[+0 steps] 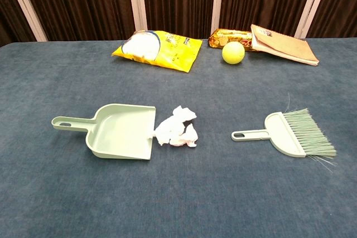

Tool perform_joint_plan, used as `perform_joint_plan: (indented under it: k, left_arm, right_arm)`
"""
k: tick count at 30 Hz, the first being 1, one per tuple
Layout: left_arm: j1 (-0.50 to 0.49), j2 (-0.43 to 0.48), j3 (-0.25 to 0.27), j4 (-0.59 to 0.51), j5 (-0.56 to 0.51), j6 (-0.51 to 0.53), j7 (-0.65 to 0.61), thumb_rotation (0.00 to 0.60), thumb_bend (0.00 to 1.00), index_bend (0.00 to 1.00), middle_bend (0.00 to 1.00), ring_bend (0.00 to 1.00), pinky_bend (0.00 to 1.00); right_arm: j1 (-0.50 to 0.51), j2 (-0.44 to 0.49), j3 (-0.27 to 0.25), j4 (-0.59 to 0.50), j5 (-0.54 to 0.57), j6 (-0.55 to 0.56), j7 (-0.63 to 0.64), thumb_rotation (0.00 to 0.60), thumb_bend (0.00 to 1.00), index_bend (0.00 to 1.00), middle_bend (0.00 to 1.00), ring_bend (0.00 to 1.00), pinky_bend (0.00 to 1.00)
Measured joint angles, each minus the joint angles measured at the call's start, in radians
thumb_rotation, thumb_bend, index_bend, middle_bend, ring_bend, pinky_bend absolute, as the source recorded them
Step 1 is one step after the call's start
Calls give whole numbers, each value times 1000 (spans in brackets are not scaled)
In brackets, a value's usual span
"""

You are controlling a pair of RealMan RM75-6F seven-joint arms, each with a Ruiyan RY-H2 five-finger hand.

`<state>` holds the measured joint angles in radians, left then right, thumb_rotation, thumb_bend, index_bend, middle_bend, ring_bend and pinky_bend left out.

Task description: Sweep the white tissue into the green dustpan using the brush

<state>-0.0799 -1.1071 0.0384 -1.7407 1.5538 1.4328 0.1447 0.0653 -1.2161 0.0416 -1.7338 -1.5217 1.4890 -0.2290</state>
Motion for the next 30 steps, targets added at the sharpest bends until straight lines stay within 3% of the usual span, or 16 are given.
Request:
perform_joint_plan:
  k: [26,28,30]
  left_arm:
    - [2,5,4,-9,-1,-1,11,600,0,0,0,0,0]
    - [4,5,6,-8,2,3,12,600,0,0,0,0,0]
    - [5,6,5,-8,1,4,9,600,0,0,0,0,0]
  right_arm:
    - [12,6,-9,-13,-12,-26,16,600,367,0,0,0,4]
    - [23,6,-3,-18,-21,-29,18,600,367,0,3,9,58]
    - [35,5,10,-24,-20,-36,16,600,367,0,60,82,196]
